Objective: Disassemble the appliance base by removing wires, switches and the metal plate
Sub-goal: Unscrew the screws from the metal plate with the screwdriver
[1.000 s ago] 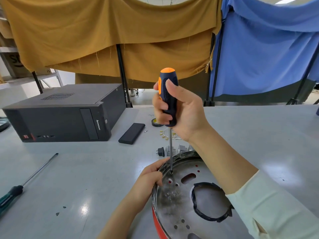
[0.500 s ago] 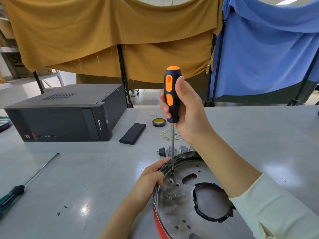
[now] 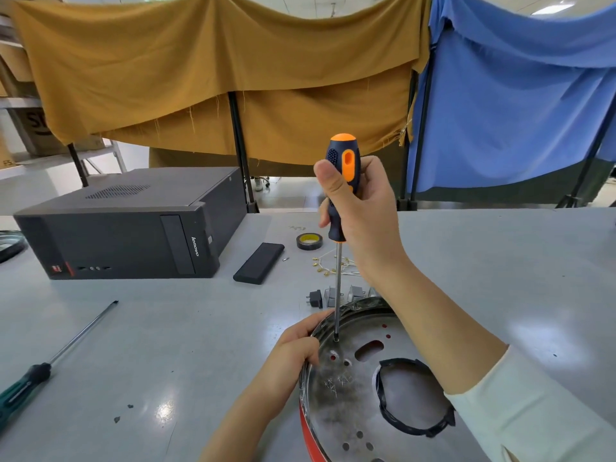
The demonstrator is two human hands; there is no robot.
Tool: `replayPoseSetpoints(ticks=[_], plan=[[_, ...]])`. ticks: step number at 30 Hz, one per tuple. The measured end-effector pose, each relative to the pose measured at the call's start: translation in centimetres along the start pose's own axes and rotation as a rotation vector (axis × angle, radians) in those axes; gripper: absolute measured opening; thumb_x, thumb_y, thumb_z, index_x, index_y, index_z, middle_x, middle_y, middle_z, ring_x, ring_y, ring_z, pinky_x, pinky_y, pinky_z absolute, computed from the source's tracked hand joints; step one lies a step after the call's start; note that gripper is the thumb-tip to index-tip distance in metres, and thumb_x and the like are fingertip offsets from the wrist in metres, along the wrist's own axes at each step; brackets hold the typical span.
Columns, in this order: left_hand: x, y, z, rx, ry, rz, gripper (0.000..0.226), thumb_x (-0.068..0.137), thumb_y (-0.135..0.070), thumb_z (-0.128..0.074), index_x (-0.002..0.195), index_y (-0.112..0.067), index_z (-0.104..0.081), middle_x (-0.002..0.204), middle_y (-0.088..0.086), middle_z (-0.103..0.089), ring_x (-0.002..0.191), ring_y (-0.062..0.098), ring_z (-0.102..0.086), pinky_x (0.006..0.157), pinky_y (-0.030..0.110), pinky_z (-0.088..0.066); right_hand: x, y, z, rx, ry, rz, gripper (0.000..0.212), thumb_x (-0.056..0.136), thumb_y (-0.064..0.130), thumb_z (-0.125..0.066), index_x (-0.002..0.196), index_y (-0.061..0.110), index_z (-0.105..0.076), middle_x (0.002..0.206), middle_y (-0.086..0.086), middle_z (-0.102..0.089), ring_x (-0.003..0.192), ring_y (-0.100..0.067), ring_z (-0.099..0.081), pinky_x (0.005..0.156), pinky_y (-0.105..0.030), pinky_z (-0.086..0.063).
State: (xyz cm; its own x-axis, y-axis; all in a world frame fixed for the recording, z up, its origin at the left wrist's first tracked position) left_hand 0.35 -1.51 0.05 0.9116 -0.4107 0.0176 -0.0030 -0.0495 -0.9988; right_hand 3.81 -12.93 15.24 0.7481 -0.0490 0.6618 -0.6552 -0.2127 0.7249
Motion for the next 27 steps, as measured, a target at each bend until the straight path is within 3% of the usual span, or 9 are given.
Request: replayPoseSetpoints(ticks=[2,5,9,14,16,20,23,27], plan=[[0.0,0.0,0.1,-0.009,-0.012,0.003,0.071,0.052,-0.002,-0.04,0.113,-0.024,-0.069,0.111,0.006,-0.07,0.102,0.018,-0.066,0.073,0.021,-0.052,0.1,-0.1,0.1,-0.023,0.011,0.02,0.023,0.091,0.029,-0.059,0.088,0.011,-0.045,0.064,0.0,-0.054,0.047,-0.016,-0.048,0.049,-0.024,-0.042],[0.0,0.0,0.1,-0.01,-0.011,0.016,0.072,0.051,-0.002,-0.04,0.115,-0.022,-0.067,0.111,0.006,-0.07,0.102,0.018,-0.066,0.071,0.02,-0.051,0.2,-0.3,-0.1,0.176,0.248,-0.108,0.04,0.09,0.048,-0.049,0.097,0.009,-0.051,0.071,0.0,-0.054,0.049,-0.014,-0.043,0.051,-0.03,-0.035],[0.0,0.0,0.0,-0.001,-0.014,0.017,0.072,0.052,-0.002,-0.04,0.115,-0.023,-0.067,0.111,0.006,-0.07,0.101,0.017,-0.066,0.071,0.019,-0.051,0.5,-0.2,0.3,0.354,0.434,-0.252,0.048,0.084,0.054,-0.044,0.104,0.01,-0.051,0.071,0.002,-0.05,0.05,-0.012,-0.038,0.052,-0.025,-0.031],[0.0,-0.1,0.0,-0.02,-0.002,0.011,0.071,0.051,-0.002,-0.04,0.111,-0.025,-0.07,0.108,0.008,-0.071,0.094,0.017,-0.068,0.066,0.021,-0.052,0.3,-0.3,0.5,0.286,0.252,-0.163,0.043,0.077,0.046,-0.067,0.09,0.015,-0.04,0.071,-0.002,-0.047,0.044,-0.013,-0.037,0.046,-0.022,-0.036],[0.0,-0.1,0.0,-0.016,0.0,0.01,0.072,0.051,-0.002,-0.04,0.114,-0.023,-0.068,0.109,0.009,-0.07,0.093,0.017,-0.068,0.067,0.021,-0.052,0.3,-0.5,0.6,0.248,0.155,-0.137,0.033,0.086,0.038,-0.064,0.088,0.015,-0.04,0.069,0.0,-0.051,0.048,-0.017,-0.044,0.046,-0.024,-0.039],[0.1,0.0,0.1,-0.022,0.003,0.021,0.072,0.051,-0.002,-0.04,0.114,-0.022,-0.068,0.107,0.01,-0.071,0.089,0.016,-0.068,0.065,0.021,-0.052,0.5,-0.6,0.9,0.166,0.03,-0.099,0.022,0.086,0.033,-0.056,0.086,0.013,-0.047,0.067,0.003,-0.055,0.055,-0.017,-0.052,0.055,-0.029,-0.048],[0.1,-0.1,0.1,-0.027,-0.006,0.022,0.07,0.051,-0.002,-0.04,0.109,-0.027,-0.071,0.105,0.007,-0.072,0.089,0.015,-0.068,0.065,0.02,-0.051,0.3,-0.6,0.7,0.185,0.085,-0.126,0.031,0.09,0.038,-0.046,0.096,0.01,-0.055,0.077,-0.001,-0.061,0.058,-0.017,-0.054,0.06,-0.029,-0.049],[0.1,-0.1,0.1,-0.028,0.0,0.018,0.071,0.051,-0.002,-0.04,0.111,-0.025,-0.07,0.104,0.009,-0.071,0.088,0.017,-0.068,0.064,0.021,-0.051,0.1,-0.3,0.2,0.346,0.23,-0.238,0.048,0.099,0.044,-0.027,0.113,0.004,-0.05,0.077,-0.002,-0.055,0.053,-0.013,-0.041,0.052,-0.025,-0.036]])
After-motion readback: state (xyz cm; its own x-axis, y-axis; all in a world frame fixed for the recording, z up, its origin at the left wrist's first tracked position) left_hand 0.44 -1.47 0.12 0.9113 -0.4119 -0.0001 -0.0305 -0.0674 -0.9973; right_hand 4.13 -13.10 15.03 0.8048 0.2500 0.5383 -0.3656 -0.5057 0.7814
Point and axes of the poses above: each hand's wrist, its own x-axis towards the middle knuckle, its own z-axis out of the back of the hand, y = z × x, the point moved 2 cm from there along x, towards the middle knuckle
